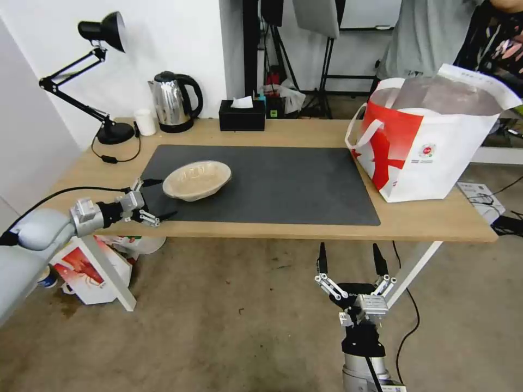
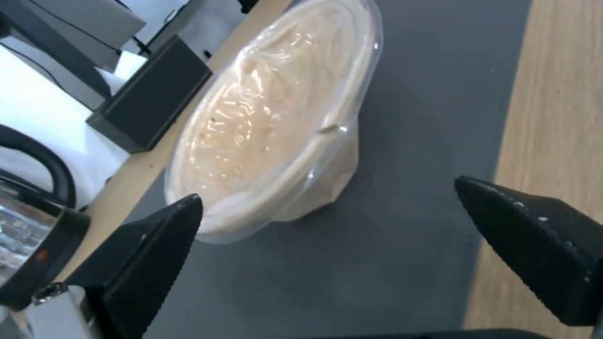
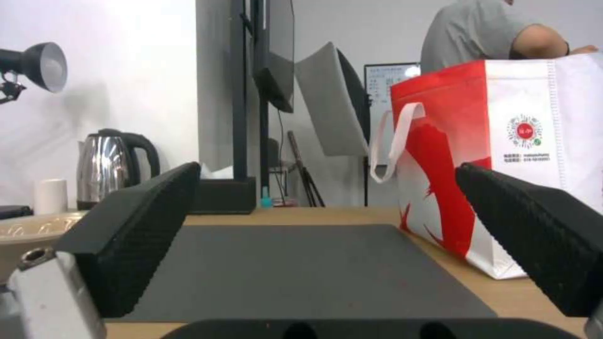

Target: Pick up the trash from the table and place it into the takeout bag.

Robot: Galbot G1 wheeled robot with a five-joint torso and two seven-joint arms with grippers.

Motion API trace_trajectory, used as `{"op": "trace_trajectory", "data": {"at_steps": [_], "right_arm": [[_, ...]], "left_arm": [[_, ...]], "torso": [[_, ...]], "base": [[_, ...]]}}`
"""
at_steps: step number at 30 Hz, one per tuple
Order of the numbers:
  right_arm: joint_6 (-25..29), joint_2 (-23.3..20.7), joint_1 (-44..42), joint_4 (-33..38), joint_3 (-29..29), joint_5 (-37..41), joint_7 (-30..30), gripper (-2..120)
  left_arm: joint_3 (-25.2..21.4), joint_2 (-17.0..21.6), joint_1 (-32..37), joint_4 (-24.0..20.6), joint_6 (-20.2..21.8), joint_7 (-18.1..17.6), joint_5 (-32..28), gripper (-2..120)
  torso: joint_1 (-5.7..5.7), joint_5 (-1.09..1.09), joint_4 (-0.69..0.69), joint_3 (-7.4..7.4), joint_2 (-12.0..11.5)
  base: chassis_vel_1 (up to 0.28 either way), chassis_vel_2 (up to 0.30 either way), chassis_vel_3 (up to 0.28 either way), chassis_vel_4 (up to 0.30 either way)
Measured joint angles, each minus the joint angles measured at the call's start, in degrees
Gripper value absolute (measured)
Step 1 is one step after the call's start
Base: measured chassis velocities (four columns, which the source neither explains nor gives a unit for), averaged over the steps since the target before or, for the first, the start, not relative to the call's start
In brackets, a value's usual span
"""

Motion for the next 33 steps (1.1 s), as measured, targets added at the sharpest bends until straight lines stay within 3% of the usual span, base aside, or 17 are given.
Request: {"op": "trace_trajectory", "data": {"at_steps": [3, 11, 22, 28, 33], "right_arm": [[0.0, 0.0, 0.0, 0.0, 0.0, 0.0, 0.0, 100], [0.0, 0.0, 0.0, 0.0, 0.0, 0.0, 0.0, 100], [0.0, 0.0, 0.0, 0.0, 0.0, 0.0, 0.0, 100], [0.0, 0.0, 0.0, 0.0, 0.0, 0.0, 0.0, 100], [0.0, 0.0, 0.0, 0.0, 0.0, 0.0, 0.0, 100]], "left_arm": [[0.1, -0.2, -0.2, 0.4, 0.1, 0.5, 0.0, 99], [0.2, -0.2, -0.8, 0.6, 0.3, 1.2, -0.2, 64], [0.1, 0.3, -0.5, 0.4, 0.3, 1.2, -0.2, 30], [0.3, -0.1, -0.7, 0.6, 0.3, 1.3, -0.2, 6], [0.6, -0.3, -1.2, 0.8, 0.3, 1.3, -0.2, 0]], "torso": [[0.0, 0.0, -0.01, 0.0, 0.0], [0.0, 0.0, 0.0, 0.0, 0.0], [0.0, 0.01, 0.0, 0.0, 0.0], [0.0, 0.0, -0.01, 0.0, 0.0], [0.0, 0.0, 0.0, 0.0, 0.0]], "base": [[0.0, 0.0, 0.0, 0.0], [0.0, 0.0, 0.0, 0.0], [0.0, 0.0, 0.0, 0.0], [0.0, 0.0, 0.0, 0.0], [0.0, 0.0, 0.0, 0.0]]}}
